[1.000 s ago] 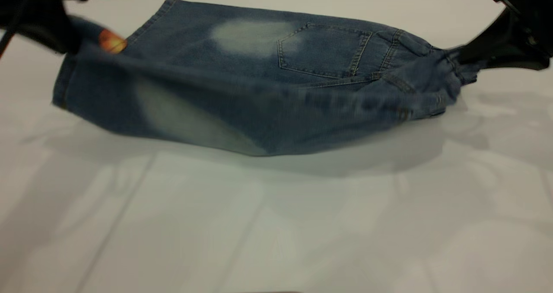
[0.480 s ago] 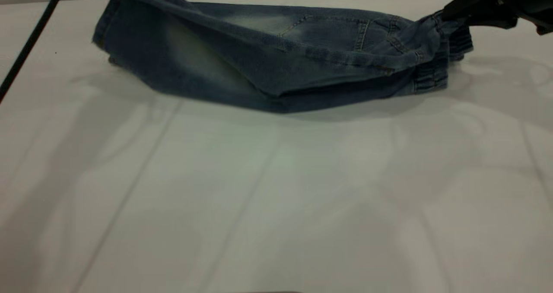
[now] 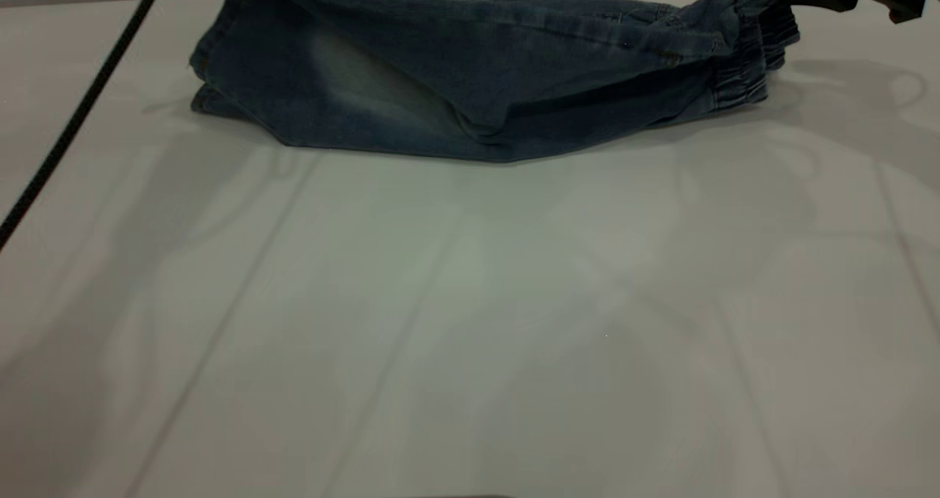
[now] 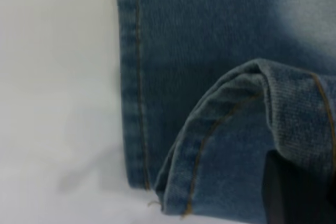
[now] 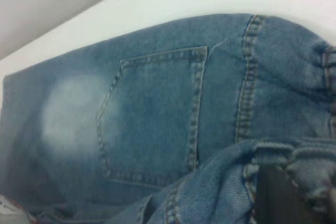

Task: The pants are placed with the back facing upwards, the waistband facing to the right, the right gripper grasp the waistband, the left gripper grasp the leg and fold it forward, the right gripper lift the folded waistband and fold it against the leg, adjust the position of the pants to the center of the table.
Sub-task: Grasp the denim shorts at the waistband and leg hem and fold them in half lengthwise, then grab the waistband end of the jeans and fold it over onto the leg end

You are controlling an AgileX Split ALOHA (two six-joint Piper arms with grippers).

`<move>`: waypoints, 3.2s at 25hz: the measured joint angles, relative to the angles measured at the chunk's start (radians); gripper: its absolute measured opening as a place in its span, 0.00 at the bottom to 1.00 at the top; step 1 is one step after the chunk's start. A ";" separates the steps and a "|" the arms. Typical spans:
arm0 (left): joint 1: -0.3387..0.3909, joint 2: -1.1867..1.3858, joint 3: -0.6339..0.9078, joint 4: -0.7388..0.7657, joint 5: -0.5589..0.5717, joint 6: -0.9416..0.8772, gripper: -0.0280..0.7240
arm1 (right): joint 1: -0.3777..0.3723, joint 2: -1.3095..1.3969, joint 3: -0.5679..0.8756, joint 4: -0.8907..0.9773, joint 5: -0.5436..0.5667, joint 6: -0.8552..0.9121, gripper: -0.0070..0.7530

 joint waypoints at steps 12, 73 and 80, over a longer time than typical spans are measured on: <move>0.000 0.084 -0.001 0.000 -0.162 0.002 0.10 | -0.027 0.064 -0.108 0.003 -0.069 0.000 0.06; -0.167 0.068 -0.106 -0.101 0.081 0.093 0.72 | -0.113 0.261 -0.222 -0.100 0.258 0.062 0.67; -0.222 0.125 -0.106 -0.139 -0.047 0.093 0.72 | -0.113 0.261 -0.222 -0.091 0.289 0.041 0.20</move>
